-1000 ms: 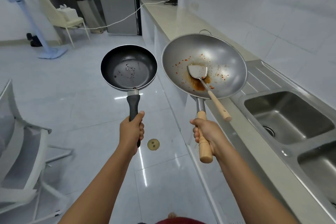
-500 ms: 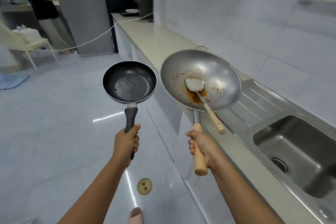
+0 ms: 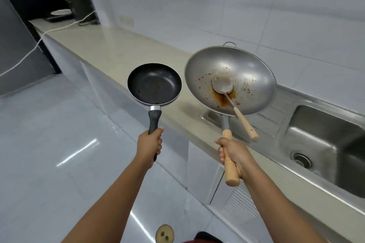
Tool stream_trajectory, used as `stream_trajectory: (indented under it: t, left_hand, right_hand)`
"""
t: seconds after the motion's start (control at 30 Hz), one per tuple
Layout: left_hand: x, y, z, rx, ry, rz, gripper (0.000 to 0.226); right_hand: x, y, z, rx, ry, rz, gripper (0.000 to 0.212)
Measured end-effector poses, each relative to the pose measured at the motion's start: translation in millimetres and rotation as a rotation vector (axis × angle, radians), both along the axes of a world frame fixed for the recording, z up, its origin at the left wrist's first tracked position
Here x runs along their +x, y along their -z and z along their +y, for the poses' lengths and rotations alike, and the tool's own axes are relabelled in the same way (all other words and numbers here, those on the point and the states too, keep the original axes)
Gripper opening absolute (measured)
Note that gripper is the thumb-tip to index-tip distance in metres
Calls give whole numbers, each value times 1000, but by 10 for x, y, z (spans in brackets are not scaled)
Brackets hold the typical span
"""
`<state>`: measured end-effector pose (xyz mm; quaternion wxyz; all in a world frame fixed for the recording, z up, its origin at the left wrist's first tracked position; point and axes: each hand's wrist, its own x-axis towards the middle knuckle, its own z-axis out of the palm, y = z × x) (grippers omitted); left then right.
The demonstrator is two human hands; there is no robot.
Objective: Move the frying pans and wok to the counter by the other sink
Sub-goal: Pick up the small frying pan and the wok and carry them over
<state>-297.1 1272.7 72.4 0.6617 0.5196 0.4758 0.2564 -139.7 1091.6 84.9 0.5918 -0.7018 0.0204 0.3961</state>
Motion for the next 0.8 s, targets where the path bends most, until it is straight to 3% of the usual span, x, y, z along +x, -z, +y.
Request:
stream_trajectory:
  t: [0.4, 0.8]
  left_hand:
    - [1349, 251, 851, -62, 272, 41, 30]
    - [2170, 509, 1568, -152, 490, 125, 48]
  right_hand:
    - [661, 245, 191, -80, 276, 13, 7]
    - [718, 462, 683, -124, 482, 72, 11]
